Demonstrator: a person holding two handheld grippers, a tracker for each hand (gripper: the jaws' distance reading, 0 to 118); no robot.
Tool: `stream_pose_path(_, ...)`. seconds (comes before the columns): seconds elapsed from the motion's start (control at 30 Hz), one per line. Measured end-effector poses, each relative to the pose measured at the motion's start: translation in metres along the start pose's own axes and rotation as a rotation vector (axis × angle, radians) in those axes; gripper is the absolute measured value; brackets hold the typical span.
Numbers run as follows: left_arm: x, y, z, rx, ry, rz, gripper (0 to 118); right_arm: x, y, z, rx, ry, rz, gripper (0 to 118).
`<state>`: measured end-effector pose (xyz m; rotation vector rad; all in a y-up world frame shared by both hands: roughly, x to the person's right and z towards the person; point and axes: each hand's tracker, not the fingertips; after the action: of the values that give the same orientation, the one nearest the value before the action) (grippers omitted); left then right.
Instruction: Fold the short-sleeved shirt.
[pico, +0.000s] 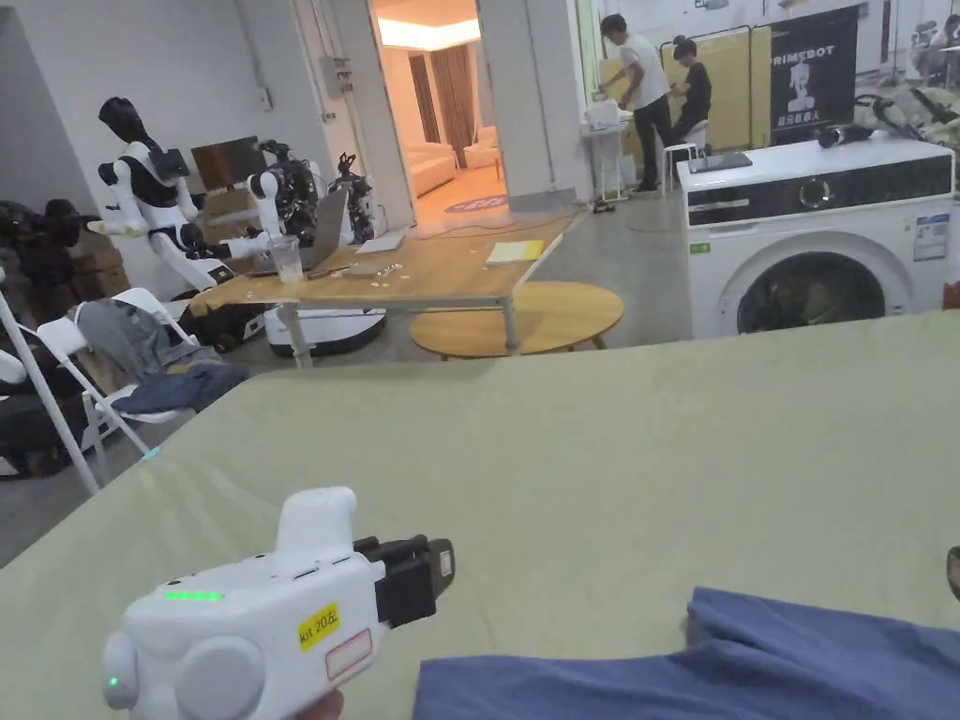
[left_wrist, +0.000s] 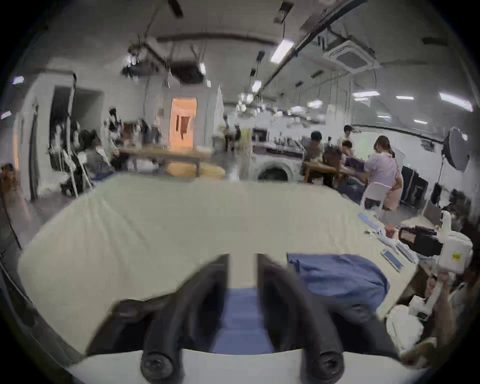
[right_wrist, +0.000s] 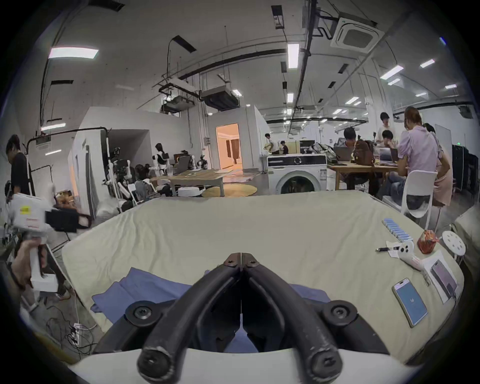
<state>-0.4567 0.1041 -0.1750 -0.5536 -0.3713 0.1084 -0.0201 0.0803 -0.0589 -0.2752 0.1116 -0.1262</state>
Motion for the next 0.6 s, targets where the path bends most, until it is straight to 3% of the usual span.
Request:
stream_pose_path(0.03, -0.007, -0.001, -0.013, -0.033, 0.008, 0.022, 71, 0.001, -0.003, 0.002, -0.011, 0.009, -0.002, 0)
stream_pose_path(0.17, -0.044, -0.017, -0.078, -0.202, 0.083, 0.032, 71, 0.002, -0.016, 0.012, -0.045, -0.005, 0.020, 0)
stream_pose_path(0.4, -0.079, -0.051, -0.165, -0.440, 0.184, 0.072, 69, 0.031, -0.030, 0.031, -0.100, -0.098, -0.008, 0)
stream_pose_path(0.5, -0.077, -0.064, -0.175, -0.459, 0.199, 0.096, 39, 0.048, -0.037, 0.039, -0.130, -0.144, -0.051, 0)
stream_pose_path(0.57, -0.073, -0.066, -0.172, -0.436, 0.203, 0.077, 32, 0.057, -0.042, 0.045, -0.143, -0.164, -0.069, 0)
stream_pose_path(0.6, -0.071, -0.064, -0.171, -0.435, 0.202, 0.058, 18, 0.060, -0.045, 0.047, -0.146, -0.178, -0.071, 0)
